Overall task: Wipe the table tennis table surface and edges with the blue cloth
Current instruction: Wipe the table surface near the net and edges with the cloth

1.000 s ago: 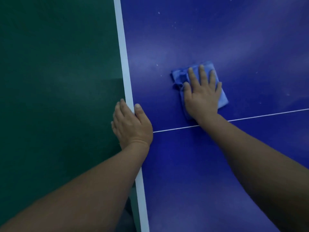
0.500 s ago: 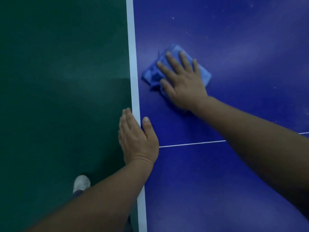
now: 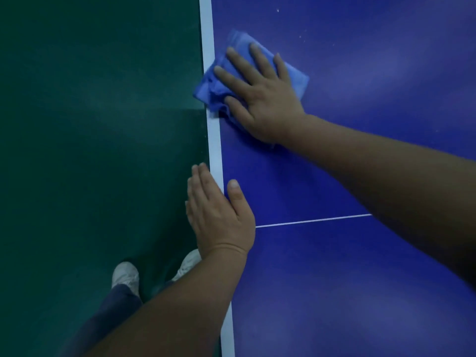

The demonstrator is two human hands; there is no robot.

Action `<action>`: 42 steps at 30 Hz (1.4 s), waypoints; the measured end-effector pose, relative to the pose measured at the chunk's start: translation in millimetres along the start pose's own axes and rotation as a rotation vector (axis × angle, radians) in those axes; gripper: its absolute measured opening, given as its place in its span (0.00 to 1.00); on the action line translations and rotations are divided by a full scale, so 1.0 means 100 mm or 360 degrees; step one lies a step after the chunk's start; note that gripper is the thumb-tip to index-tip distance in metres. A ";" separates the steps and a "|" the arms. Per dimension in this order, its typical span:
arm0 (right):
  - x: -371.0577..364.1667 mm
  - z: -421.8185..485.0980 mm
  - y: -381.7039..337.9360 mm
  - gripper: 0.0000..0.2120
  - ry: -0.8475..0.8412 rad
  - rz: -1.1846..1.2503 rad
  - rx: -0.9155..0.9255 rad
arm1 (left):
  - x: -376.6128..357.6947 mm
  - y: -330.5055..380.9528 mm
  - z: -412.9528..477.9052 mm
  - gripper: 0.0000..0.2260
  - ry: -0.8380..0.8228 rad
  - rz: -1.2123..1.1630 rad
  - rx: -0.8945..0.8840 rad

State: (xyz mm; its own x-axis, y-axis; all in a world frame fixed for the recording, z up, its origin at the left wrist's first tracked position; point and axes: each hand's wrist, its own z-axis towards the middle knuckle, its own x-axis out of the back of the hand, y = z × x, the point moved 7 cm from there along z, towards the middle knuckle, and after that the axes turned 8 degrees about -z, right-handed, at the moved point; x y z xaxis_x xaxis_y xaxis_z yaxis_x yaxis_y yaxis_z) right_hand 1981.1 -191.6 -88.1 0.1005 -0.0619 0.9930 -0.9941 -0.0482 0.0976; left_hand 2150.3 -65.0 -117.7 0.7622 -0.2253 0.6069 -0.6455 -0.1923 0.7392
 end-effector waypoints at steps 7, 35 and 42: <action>-0.13 -2.05 -0.40 0.24 -0.0014 0.0086 -0.0030 | 0.00 0.03 0.00 0.36 0.0031 0.0086 0.0032; -0.30 -2.49 0.56 0.25 -0.0001 0.0055 -0.0748 | -0.03 0.04 -0.03 0.32 0.0086 0.0311 -0.0003; -0.33 -2.24 1.10 0.27 -0.0092 0.0128 -0.1874 | -0.02 0.05 -0.05 0.33 0.0051 0.0338 0.0011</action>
State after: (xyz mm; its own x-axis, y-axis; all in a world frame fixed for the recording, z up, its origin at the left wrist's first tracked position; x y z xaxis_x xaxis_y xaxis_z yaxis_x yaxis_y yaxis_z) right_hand 1859.5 28.4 -94.9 0.0074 -0.0696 0.9975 -0.4205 0.9049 0.0663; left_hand 2146.2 -60.6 -113.6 0.6100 -0.2309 0.7580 -0.7921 -0.1504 0.5916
